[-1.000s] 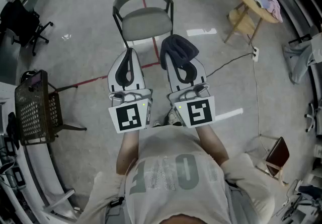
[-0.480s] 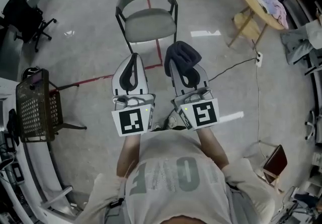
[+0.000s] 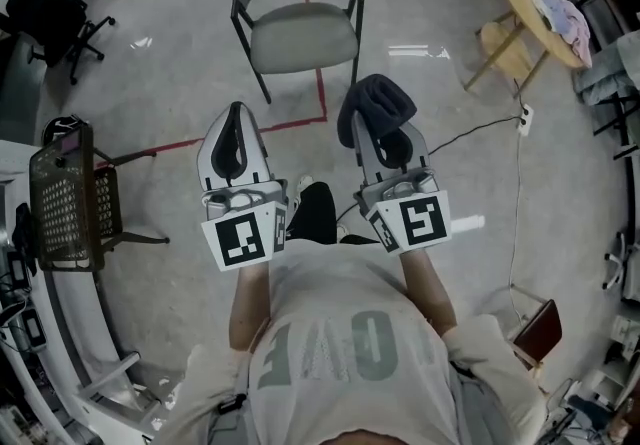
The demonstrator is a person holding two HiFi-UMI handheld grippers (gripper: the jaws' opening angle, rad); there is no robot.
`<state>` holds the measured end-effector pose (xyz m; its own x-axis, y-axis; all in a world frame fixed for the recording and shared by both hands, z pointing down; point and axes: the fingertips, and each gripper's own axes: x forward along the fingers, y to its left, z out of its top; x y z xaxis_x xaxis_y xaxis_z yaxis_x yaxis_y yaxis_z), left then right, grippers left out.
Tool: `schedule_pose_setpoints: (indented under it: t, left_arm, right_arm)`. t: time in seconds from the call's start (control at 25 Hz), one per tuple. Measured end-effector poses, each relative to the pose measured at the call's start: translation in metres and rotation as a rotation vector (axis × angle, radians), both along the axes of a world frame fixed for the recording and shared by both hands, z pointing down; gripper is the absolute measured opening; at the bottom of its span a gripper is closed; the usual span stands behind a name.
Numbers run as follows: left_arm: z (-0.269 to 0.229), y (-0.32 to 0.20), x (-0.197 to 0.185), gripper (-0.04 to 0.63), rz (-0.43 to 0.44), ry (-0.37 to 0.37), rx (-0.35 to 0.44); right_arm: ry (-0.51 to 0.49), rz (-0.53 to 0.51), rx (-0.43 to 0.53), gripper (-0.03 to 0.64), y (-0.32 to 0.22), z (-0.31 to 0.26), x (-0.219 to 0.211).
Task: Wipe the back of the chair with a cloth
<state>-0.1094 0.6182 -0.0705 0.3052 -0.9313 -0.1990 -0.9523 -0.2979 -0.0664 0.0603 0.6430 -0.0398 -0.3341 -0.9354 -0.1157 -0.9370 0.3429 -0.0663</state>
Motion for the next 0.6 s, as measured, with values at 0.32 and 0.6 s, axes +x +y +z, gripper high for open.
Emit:
schedule_pose_setpoints:
  t: [0.32, 0.6]
  left_arm:
    - [0.029, -0.089, 0.003, 0.014, 0.009, 0.023, 0.034]
    - [0.021, -0.268, -0.001, 0.014, 0.052, 0.033, 0.071]
  right_arm:
    - [0.041, -0.008, 0.001, 0.054, -0.087, 0.039, -0.003]
    - [0.065, 0.006, -0.001, 0.055, -0.253, 0.025, -0.021]
